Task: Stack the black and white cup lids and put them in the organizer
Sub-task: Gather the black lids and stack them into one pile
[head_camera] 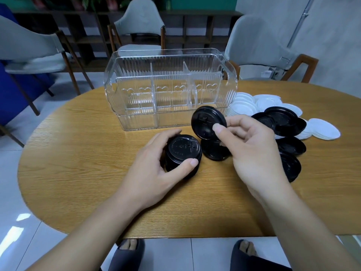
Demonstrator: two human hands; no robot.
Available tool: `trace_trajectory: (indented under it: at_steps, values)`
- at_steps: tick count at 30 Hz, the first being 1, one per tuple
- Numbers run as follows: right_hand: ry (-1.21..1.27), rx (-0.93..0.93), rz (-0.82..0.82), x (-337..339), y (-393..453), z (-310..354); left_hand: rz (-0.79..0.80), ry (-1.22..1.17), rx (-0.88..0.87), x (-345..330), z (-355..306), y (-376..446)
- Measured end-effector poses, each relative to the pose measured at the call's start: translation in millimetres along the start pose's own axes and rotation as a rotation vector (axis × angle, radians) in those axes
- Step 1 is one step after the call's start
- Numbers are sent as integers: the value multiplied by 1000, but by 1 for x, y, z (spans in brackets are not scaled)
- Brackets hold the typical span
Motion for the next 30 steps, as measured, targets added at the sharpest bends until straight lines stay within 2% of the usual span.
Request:
trace_trajectory:
  at_steps: [6,13,18,23,28,30]
  values:
    - [286,-44,-13,-3,1,-4,-45,-17,-26,4,-3,0]
    - [354,-26,71,-25,-4,1,-181,-50,-191,7,-20,3]
    - [266,1,82,-32,-8,6,-241,-56,-217,7,-21,3]
    - [24,82,58,-29,-13,10,-278,-119,-215,12,-18,3]
    - [-163,144,32,-23,-14,12,-286,-15,-210,18,-19,1]
    - [-244,201,69,-22,-14,15,-275,13,-206,18,-18,0]
Point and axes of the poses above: each hand's wrist, its own y-axis towards the middle knuckle, its own x-axis out of the back of the hand, z = x × y, the point moved 5 cm from there along y, towards the middle knuckle, and after that the axes turned 10 degrees about z, right-handed, at the moved point
